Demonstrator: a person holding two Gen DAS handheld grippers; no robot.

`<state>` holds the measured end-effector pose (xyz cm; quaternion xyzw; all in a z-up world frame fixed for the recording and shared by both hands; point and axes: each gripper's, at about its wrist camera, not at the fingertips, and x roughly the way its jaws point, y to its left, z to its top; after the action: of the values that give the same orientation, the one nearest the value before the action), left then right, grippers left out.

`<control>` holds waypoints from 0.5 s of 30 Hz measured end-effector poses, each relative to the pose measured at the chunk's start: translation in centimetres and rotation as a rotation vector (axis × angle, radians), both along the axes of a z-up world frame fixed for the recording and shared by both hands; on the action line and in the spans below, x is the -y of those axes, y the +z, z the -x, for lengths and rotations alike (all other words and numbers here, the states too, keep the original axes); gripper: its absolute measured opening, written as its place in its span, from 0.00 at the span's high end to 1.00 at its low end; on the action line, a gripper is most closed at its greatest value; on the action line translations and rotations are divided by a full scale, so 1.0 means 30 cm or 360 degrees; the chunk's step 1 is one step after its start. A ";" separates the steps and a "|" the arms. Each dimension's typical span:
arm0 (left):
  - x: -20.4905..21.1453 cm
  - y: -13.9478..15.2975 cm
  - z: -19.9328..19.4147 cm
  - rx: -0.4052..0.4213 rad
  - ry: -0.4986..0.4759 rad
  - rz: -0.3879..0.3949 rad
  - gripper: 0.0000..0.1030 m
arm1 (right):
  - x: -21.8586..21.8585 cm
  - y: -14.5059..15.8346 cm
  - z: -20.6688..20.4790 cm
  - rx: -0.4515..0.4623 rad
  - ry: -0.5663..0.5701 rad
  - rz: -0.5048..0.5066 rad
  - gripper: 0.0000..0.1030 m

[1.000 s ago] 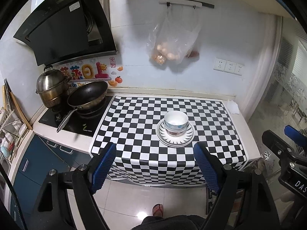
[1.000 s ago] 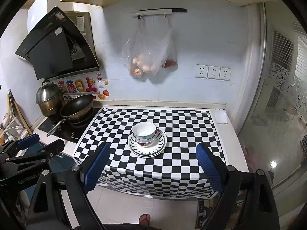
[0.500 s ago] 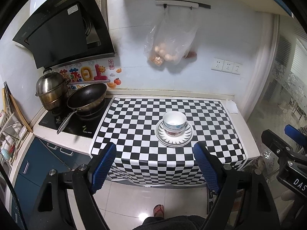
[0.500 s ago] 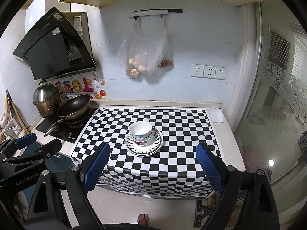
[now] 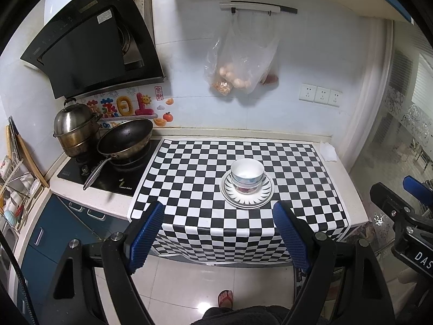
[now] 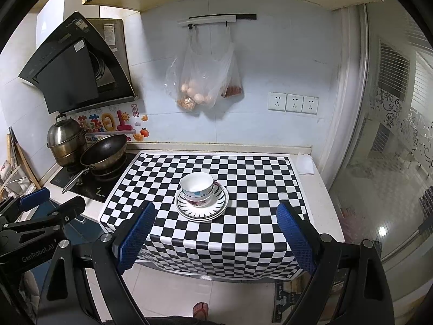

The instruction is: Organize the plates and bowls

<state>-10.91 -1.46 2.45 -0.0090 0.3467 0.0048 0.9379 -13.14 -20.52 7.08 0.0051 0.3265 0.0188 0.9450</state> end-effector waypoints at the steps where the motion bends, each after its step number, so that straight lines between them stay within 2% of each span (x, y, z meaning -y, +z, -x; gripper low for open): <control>1: 0.000 -0.001 0.000 0.0000 0.0000 0.0001 0.20 | -0.001 0.000 0.003 0.0001 -0.0001 0.0000 0.09; 15: -0.012 0.004 0.006 0.0003 -0.0008 -0.0007 0.20 | 0.006 -0.004 0.016 0.0001 -0.0012 0.0009 0.09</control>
<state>-11.08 -1.12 2.57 -0.0059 0.3459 0.0031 0.9383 -13.61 -20.69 6.96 0.0035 0.3264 0.0144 0.9451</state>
